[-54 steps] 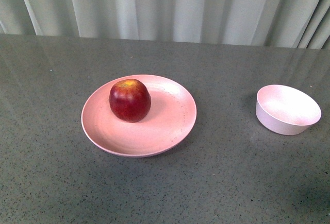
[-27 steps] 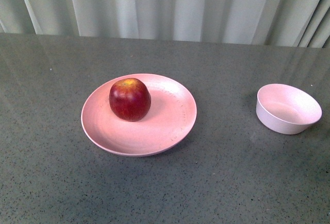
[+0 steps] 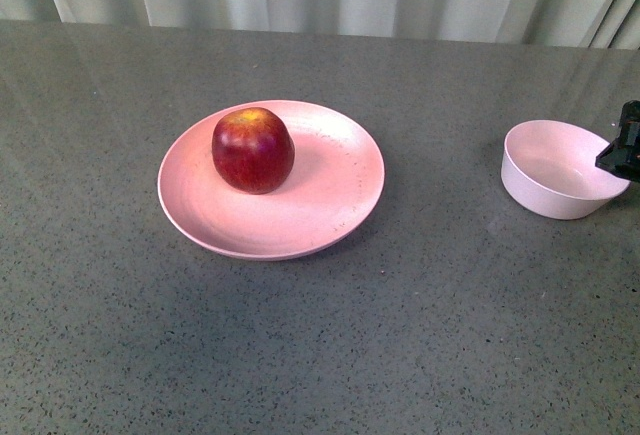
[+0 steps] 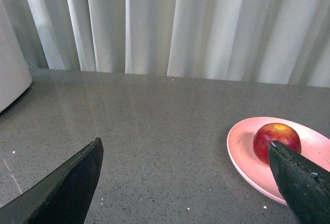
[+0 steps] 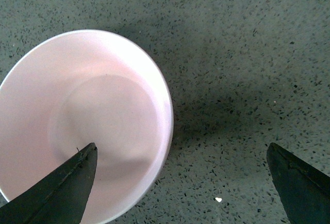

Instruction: Move apple from plate to bowl

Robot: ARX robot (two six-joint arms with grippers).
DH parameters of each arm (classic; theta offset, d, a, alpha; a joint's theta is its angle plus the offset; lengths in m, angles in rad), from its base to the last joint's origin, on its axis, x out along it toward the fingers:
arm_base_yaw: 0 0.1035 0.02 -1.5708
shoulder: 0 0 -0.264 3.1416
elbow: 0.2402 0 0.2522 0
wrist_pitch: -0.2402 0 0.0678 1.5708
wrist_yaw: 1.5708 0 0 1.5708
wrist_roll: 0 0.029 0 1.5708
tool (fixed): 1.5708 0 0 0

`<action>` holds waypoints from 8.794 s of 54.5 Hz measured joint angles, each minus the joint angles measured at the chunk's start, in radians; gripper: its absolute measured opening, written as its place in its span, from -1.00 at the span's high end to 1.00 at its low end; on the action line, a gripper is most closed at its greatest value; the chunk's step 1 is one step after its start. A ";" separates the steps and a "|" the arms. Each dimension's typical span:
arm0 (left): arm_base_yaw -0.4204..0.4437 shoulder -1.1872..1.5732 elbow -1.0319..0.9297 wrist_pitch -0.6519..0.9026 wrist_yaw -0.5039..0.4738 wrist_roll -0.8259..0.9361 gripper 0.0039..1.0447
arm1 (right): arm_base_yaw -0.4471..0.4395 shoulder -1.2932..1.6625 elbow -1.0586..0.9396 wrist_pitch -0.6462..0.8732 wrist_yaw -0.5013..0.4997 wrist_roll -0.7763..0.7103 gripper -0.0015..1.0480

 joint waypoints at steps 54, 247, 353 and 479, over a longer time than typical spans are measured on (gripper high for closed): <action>0.000 0.000 0.000 0.000 0.000 0.000 -0.83 | 0.075 0.123 0.107 -0.069 0.053 0.126 0.97; 0.000 0.000 0.000 0.000 0.000 0.000 -0.83 | 0.080 -1.439 -0.838 0.132 0.027 -0.145 0.96; -0.329 1.398 0.465 0.540 0.154 -0.063 -0.83 | 0.080 -1.875 -0.838 -0.305 0.027 -0.146 -0.83; -0.543 2.008 1.073 0.446 0.049 -0.004 -0.52 | 0.080 -1.875 -0.838 -0.305 0.027 -0.146 -0.83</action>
